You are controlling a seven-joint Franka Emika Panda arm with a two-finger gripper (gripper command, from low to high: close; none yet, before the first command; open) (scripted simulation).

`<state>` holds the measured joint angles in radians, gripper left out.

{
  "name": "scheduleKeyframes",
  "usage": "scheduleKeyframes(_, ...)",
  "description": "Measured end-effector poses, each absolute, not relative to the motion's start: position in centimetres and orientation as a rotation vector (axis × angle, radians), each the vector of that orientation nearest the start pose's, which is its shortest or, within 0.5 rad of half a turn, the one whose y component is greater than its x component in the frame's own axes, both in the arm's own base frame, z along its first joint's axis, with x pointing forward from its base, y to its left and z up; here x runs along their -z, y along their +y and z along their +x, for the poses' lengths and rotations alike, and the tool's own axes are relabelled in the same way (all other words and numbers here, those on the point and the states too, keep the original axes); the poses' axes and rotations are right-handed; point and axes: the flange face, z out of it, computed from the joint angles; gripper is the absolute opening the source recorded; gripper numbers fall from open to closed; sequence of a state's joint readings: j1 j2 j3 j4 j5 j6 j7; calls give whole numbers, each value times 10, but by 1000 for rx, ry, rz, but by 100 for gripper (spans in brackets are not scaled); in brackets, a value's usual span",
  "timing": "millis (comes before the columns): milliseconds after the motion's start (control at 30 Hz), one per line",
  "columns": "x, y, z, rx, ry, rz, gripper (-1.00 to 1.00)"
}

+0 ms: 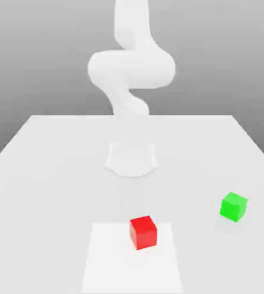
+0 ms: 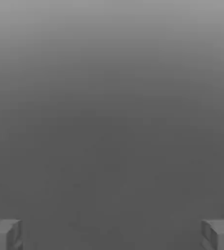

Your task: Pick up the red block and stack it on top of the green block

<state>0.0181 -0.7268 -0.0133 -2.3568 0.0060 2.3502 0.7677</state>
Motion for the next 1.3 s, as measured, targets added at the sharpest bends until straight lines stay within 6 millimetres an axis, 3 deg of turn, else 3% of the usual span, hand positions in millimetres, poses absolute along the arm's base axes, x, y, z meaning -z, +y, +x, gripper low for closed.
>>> scheduleKeyframes(133,-562,5,417,750,964,-2643,0)
scheduleKeyframes(300,-437,15,433,516,891,-2796,0)
scheduleKeyframes(433,-336,23,419,310,817,-2916,0)
scheduleKeyframes(567,-236,27,378,73,723,-3034,0)
scheduleKeyframes(633,-207,27,367,19,699,-3058,0)
scheduleKeyframes(800,-158,27,363,2,691,-3065,0)
scheduleKeyframes(833,-149,27,362,1,691,-3065,-100)
scheduleKeyframes(1067,-147,27,362,0,692,-3065,-100)
scheduleKeyframes(1300,-203,28,362,0,691,-3065,-100)
